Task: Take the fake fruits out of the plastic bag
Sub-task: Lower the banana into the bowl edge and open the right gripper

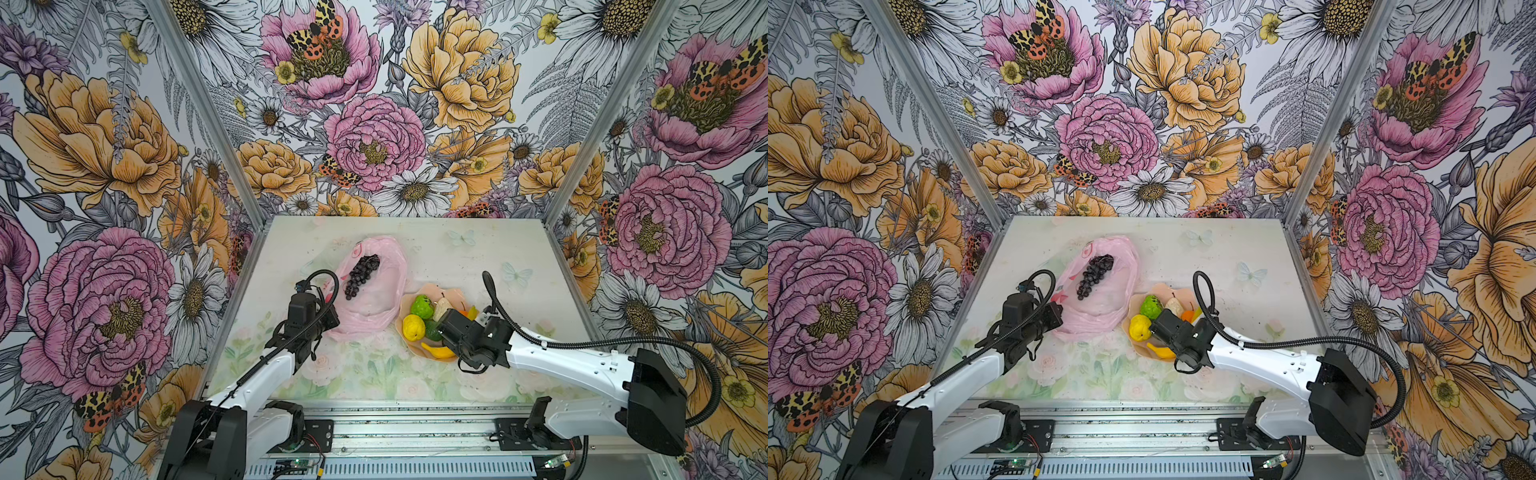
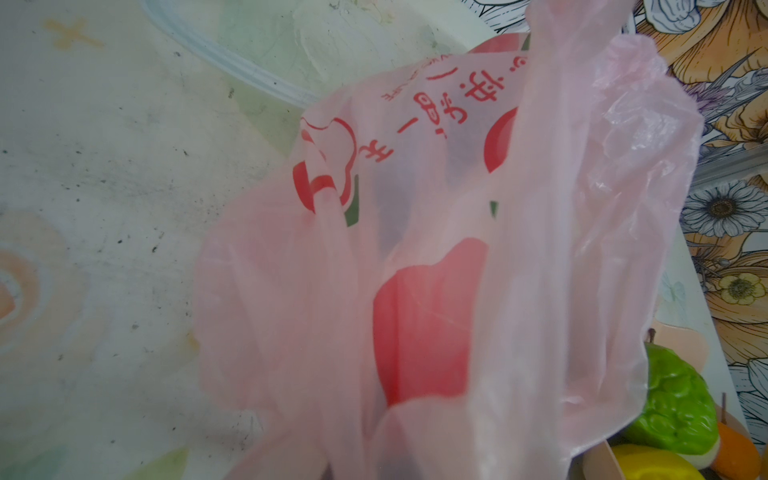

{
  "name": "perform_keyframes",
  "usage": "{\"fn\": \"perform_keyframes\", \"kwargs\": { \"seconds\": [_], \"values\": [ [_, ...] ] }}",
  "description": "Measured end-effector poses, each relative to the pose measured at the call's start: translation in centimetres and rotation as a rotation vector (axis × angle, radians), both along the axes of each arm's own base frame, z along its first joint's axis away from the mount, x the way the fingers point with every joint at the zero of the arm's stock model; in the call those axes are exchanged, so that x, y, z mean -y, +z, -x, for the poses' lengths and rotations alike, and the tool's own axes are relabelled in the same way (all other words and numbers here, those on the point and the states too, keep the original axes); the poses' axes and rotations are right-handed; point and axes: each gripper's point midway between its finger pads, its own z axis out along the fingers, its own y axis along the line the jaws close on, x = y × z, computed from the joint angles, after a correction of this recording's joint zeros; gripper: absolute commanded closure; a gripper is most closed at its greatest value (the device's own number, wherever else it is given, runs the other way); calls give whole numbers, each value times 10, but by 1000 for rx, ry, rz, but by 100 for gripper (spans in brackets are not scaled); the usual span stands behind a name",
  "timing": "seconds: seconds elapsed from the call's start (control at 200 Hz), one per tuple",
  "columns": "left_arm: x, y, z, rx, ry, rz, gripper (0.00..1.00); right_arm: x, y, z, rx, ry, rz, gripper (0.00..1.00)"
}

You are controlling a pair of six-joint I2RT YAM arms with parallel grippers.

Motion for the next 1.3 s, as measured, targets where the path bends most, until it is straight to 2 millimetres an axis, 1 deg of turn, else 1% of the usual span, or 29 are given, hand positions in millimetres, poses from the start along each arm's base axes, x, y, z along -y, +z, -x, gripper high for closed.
{"fn": "perform_keyframes", "kwargs": {
  "seconds": [0.125, 0.275, 0.375, 0.485, 0.671, 0.846, 0.911, 1.046, 1.116, 1.201, 1.301],
  "values": [
    [0, 0, 0, 0, 0, 0, 98, 0, 6, -1, 15, -3, -19, 44],
    [0, 0, 0, 0, 0, 0, 98, 0, 11, -1, 29, 4, -31, 44],
    [0, 0, 0, 0, 0, 0, 98, 4, 13, -5, 34, 7, -27, 48],
    [0, 0, 0, 0, 0, 0, 98, 16, 21, -14, 55, 5, -29, 52],
    [0, 0, 0, 0, 0, 0, 98, 39, 35, -30, 91, -2, -32, 54],
    [-1, 0, 0, 0, 3, 0, 98, 54, 36, -39, 85, 28, 0, 55],
    [-1, -1, -1, -1, 4, 0, 98, 51, 39, -43, 85, 62, 12, 56],
    [-1, -2, -1, -6, 5, -1, 98, 38, 46, -55, 100, 133, 17, 60],
    [-1, -3, -1, -7, 5, -1, 98, 34, 42, -59, 94, 161, 27, 61],
    [-1, -3, -1, -7, 5, -2, 98, 31, 34, -60, 69, 186, 43, 62],
    [-1, -2, -1, -6, 5, -1, 98, 31, 30, -59, 61, 199, 49, 62]
  ]
}}
